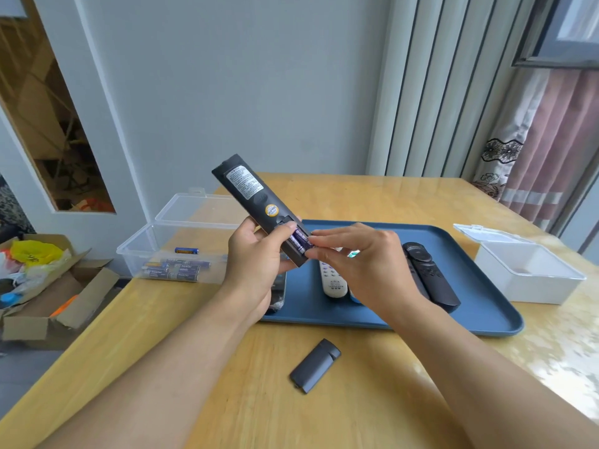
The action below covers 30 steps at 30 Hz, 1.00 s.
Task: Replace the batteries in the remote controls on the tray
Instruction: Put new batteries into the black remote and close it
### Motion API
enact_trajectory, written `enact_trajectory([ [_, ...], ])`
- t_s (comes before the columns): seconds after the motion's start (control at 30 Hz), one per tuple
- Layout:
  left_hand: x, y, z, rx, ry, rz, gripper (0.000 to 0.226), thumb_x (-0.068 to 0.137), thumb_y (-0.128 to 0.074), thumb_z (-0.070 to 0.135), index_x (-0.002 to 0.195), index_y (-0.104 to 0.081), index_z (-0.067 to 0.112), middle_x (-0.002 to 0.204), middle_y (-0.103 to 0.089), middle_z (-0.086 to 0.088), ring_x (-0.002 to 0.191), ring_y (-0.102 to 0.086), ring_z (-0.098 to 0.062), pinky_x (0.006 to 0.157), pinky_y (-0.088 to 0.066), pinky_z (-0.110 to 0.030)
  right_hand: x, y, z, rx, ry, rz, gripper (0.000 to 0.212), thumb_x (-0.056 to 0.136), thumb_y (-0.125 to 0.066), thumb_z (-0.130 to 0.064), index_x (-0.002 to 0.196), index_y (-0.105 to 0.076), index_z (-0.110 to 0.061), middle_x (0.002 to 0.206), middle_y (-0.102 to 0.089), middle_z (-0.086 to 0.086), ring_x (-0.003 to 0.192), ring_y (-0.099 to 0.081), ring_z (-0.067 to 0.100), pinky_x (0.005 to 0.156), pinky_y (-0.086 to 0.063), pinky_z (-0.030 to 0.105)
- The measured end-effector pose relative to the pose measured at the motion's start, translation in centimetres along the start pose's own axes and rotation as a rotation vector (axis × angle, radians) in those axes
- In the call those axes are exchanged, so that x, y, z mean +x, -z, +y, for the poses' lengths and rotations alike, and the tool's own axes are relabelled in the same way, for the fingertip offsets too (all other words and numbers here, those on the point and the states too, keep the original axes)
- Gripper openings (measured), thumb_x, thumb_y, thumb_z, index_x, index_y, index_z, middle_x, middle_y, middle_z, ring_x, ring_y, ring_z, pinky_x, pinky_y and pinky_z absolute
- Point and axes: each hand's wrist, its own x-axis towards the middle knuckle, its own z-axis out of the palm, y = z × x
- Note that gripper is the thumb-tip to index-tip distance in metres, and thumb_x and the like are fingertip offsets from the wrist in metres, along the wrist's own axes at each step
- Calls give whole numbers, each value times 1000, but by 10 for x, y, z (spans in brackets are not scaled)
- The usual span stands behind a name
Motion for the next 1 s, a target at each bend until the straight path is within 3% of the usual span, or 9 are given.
enact_trajectory([
  [0.17,1,2,2,73,36,-68,14,95,-64,6,109,-66,3,102,-76,-15,83,-75,-32,67,-62,-44,4,6,-3,30,-201,-103,20,69,-90,-33,86,-79,-36,95,-76,-13,73,-67,20,74,-57,30],
  [0.23,1,3,3,93,58,-110,16,96,-63,7,112,-65,3,104,-77,-13,83,-75,-29,64,-61,-41,5,7,-5,36,-242,-127,24,67,-92,-34,85,-76,-32,91,-75,-6,68,-66,14,72,-56,31],
  [0.43,0,4,4,126,90,-197,21,97,-62,7,117,-63,3,107,-77,-12,88,-75,-31,67,-62,-45,7,11,-7,233,-350,-223,40,64,-94,-14,84,-60,-18,91,-78,3,83,-70,22,92,-56,50],
  [0.53,0,4,4,128,92,-213,21,97,-62,7,118,-62,4,108,-76,-13,96,-75,-34,69,-62,-47,7,13,-5,308,-405,-235,43,66,-92,-7,86,-55,-13,91,-78,9,90,-75,24,91,-57,44],
  [0.67,-1,4,3,169,63,-254,22,96,-63,6,118,-63,6,108,-76,-13,94,-75,-33,69,-62,-49,7,12,-3,369,-424,-248,44,68,-87,5,87,-50,-9,86,-76,13,84,-75,19,79,-56,32],
  [0.8,-2,3,1,203,15,-255,23,97,-62,6,120,-61,10,106,-77,-9,88,-76,-26,69,-63,-47,7,8,0,224,-381,-216,40,66,-92,-7,82,-55,-12,81,-73,7,87,-72,33,87,-58,48],
  [0.87,-1,2,1,197,-5,-211,23,98,-62,7,120,-61,10,106,-77,-7,88,-76,-25,70,-63,-46,7,7,-2,19,-346,-188,39,65,-94,-26,83,-60,-16,85,-74,1,84,-71,24,80,-58,40],
  [0.93,3,3,1,178,-15,-132,20,98,-62,9,118,-61,8,104,-78,-6,87,-76,-24,69,-63,-46,8,11,-11,-159,-305,-192,37,65,-92,-39,83,-65,-21,78,-70,-9,66,-64,5,61,-51,19],
  [1.0,7,6,1,156,-9,-56,17,97,-64,11,114,-64,8,104,-77,-9,89,-75,-27,69,-63,-45,7,19,-25,-292,-250,-382,31,67,-90,-42,82,-70,-24,67,-65,-12,53,-54,-2,49,-38,10],
])
